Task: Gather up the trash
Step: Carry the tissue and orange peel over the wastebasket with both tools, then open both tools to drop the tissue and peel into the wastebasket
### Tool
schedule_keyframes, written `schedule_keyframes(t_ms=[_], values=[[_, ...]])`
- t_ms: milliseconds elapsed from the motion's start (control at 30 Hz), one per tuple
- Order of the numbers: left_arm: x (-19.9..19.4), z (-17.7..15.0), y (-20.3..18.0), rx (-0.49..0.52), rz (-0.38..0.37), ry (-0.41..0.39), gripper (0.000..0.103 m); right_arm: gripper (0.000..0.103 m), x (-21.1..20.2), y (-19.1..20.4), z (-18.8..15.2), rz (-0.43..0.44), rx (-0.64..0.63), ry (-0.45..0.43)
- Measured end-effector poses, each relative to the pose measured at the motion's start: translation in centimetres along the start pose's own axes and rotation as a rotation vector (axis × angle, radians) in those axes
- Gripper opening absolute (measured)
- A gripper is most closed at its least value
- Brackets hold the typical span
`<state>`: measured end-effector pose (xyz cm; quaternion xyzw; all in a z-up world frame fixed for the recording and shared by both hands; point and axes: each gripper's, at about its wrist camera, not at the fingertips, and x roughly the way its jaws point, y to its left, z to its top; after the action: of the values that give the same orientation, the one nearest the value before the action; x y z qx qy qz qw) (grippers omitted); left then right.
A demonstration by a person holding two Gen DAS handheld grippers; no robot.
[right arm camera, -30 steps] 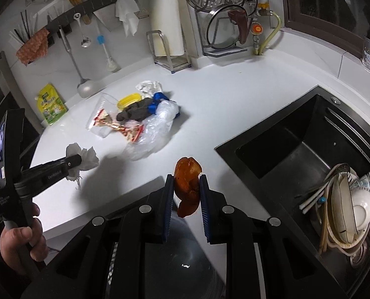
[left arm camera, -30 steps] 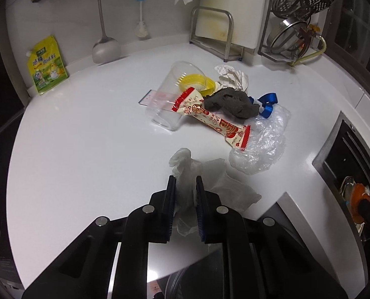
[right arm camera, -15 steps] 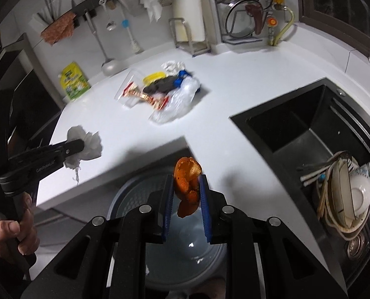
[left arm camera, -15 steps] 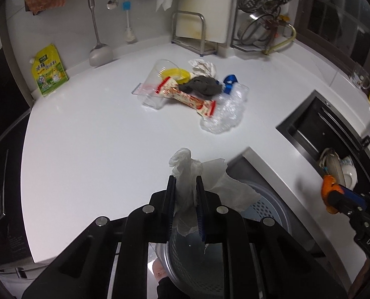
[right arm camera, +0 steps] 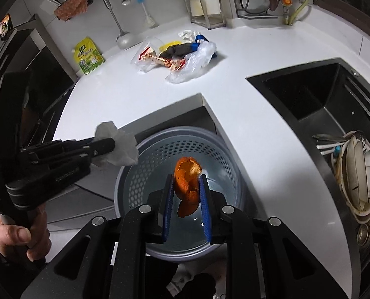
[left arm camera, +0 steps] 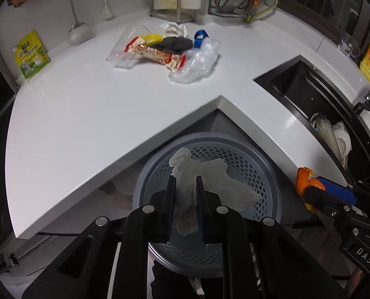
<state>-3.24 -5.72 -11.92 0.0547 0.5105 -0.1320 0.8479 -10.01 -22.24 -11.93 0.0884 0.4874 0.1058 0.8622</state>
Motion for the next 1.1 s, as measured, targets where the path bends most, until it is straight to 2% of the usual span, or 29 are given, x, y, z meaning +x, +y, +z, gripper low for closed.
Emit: schedule_keyframes(t_ms=[300, 467, 867, 900, 933, 967, 1000, 1033, 1100], values=[[0.6, -1.0, 0.2, -0.028, -0.011, 0.051, 0.016, 0.021, 2.2, -0.5, -0.6, 0.001, 0.008, 0.091], [0.8, -1.1, 0.4, -0.024, -0.007, 0.073, 0.016, 0.021, 3.1, -0.6, -0.4, 0.035, 0.026, 0.113], [-0.2, -1.1, 1.1, -0.038, -0.011, 0.057, 0.02, 0.024, 2.9, 0.0, 0.3, 0.062, 0.016, 0.09], [-0.2, -1.0, 1.2, -0.038, -0.01, 0.057, 0.023, 0.026, 2.8, 0.1, 0.3, 0.061, 0.016, 0.088], [-0.3, -1.0, 1.2, -0.037, -0.006, 0.057, 0.032, 0.032, 2.7, 0.1, 0.3, 0.06, 0.017, 0.083], [-0.3, -1.0, 1.2, -0.038, -0.003, 0.054, 0.046, 0.038, 2.6, 0.1, 0.3, 0.06, 0.018, 0.079], [-0.4, -1.0, 1.3, -0.041, -0.001, 0.05, 0.053, 0.051, 2.4, 0.0, 0.4, 0.057, 0.022, 0.067], [-0.6, -1.0, 1.4, -0.048, 0.0, 0.04, 0.061, 0.055, 2.0, -0.1, 0.4, 0.055, 0.028, 0.048], [-0.8, -1.0, 1.6, -0.057, -0.004, 0.031, 0.062, 0.055, 1.7, -0.1, 0.6, 0.057, 0.033, 0.034]])
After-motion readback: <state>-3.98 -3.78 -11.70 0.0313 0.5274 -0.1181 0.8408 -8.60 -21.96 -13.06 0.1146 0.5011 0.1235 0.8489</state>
